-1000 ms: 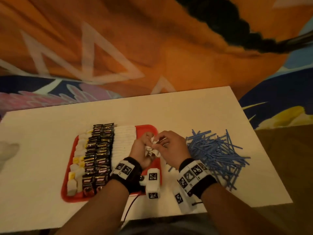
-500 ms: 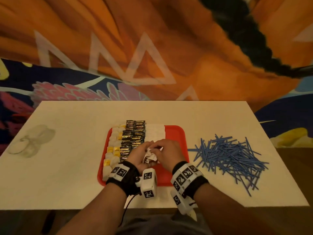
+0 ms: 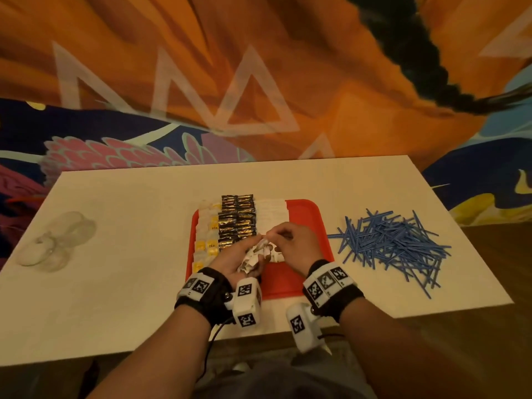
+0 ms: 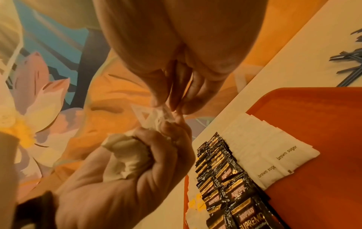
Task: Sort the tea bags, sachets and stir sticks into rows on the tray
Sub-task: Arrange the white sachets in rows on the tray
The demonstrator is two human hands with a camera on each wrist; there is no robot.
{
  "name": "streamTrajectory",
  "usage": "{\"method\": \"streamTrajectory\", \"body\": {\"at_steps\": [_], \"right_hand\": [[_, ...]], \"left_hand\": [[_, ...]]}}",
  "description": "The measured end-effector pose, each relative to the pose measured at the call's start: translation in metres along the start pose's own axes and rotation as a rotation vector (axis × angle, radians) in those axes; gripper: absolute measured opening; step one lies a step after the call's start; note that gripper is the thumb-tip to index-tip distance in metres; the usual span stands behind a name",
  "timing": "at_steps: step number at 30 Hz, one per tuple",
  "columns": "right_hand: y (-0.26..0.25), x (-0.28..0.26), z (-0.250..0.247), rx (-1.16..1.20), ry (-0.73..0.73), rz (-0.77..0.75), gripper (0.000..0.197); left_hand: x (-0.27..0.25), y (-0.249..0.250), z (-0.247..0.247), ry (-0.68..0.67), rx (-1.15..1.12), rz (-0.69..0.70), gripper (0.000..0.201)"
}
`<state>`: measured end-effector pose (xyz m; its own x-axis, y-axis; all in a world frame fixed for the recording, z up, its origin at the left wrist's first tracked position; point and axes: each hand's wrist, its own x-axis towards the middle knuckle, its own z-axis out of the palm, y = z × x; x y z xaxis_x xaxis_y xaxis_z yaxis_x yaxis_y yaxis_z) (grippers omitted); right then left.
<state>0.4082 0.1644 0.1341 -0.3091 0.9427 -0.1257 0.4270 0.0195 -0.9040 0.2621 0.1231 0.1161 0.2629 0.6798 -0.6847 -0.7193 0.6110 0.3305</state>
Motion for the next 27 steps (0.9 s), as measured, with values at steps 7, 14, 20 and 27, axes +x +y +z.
{"method": "streamTrajectory", "body": {"at_steps": [7, 14, 20, 27], "right_hand": [[-0.004, 0.004, -0.016, -0.027, 0.077, 0.014, 0.009], [-0.002, 0.013, -0.034, -0.045, 0.022, -0.024, 0.008], [0.015, 0.012, -0.036, 0.152, -0.114, 0.079, 0.016], [0.042, 0.008, -0.037, 0.485, -0.063, 0.259, 0.007]], "left_hand": [[-0.002, -0.007, -0.002, 0.137, 0.03, 0.095, 0.022], [0.0, -0.015, 0.016, 0.311, 0.521, 0.464, 0.03], [0.006, -0.023, 0.039, 0.406, 0.536, 0.663, 0.013], [0.013, -0.042, 0.037, 0.43, 0.309, 0.607, 0.014]]}}
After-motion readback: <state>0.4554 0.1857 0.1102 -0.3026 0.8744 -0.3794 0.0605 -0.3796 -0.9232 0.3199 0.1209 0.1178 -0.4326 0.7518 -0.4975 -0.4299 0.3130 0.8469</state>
